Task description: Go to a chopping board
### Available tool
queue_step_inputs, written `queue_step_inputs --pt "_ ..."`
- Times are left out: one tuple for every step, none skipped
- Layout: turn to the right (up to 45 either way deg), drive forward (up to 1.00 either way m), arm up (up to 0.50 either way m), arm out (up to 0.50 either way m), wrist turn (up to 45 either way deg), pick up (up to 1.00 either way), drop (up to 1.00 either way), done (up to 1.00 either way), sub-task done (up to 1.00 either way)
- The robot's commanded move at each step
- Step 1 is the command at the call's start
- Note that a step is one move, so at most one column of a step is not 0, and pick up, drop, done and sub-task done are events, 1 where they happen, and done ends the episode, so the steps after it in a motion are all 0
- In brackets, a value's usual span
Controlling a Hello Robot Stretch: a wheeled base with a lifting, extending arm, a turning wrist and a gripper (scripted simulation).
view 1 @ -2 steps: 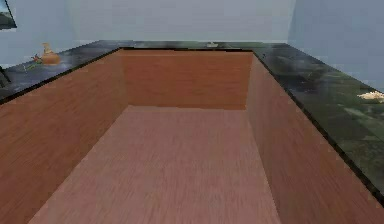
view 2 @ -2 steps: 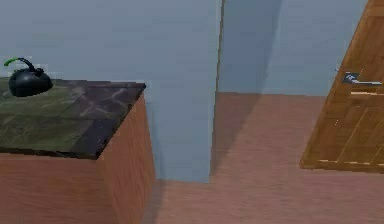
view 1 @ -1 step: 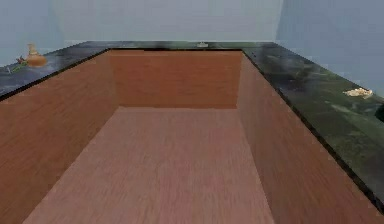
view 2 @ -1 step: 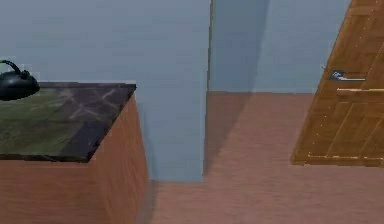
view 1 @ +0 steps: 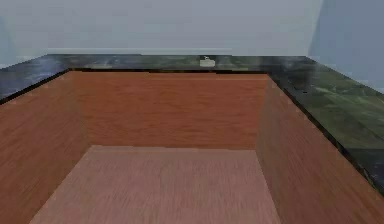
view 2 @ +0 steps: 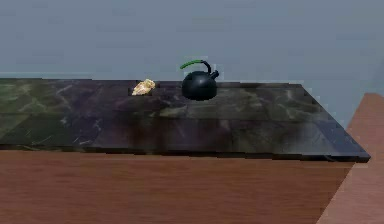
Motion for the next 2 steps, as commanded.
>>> queue_step_inputs --pt "3.0 0.00 0.00 0.00 0.0 0.00 0.00 0.00 0.00" --pt "0.0 1.00 0.00 0.00 0.0 0.00 0.00 0.00 0.00"
